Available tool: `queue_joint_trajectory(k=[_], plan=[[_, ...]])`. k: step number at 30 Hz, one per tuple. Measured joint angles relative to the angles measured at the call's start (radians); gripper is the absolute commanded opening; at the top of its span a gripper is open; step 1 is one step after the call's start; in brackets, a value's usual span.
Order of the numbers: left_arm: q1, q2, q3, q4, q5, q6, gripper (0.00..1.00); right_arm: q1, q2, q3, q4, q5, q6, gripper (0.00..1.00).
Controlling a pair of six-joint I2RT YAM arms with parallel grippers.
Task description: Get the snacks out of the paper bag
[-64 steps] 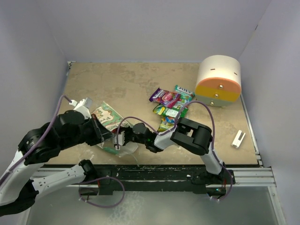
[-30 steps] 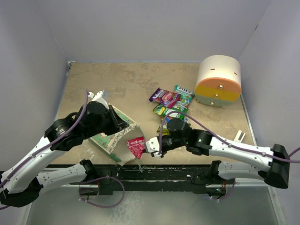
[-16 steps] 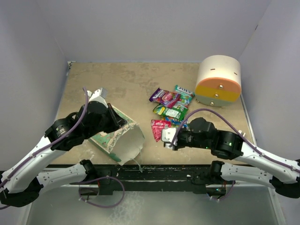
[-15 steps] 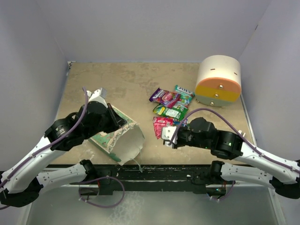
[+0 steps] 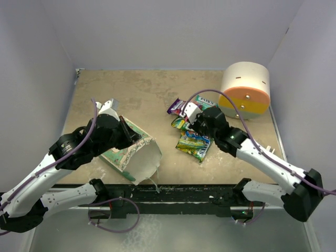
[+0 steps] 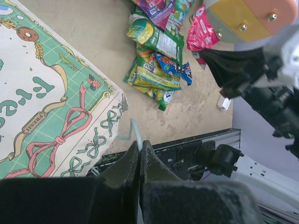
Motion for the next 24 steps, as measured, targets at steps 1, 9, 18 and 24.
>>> queue_joint_trajectory(k=[1,9,18,24], plan=[[0.000,0.000,0.000,0.000,0.000,0.000,0.00,-0.018,0.029,0.000,0.014,-0.003,0.013,0.00],[0.000,0.000,0.000,0.000,0.001,0.001,0.00,-0.143,0.272,0.039,0.072,-0.051,0.139,0.00],[0.000,0.001,0.000,0.016,0.017,0.000,0.00,-0.175,0.383,0.048,0.142,-0.073,0.226,0.00],[0.000,0.008,0.000,0.014,0.026,-0.011,0.00,-0.190,0.403,0.011,0.218,-0.080,0.263,0.00]])
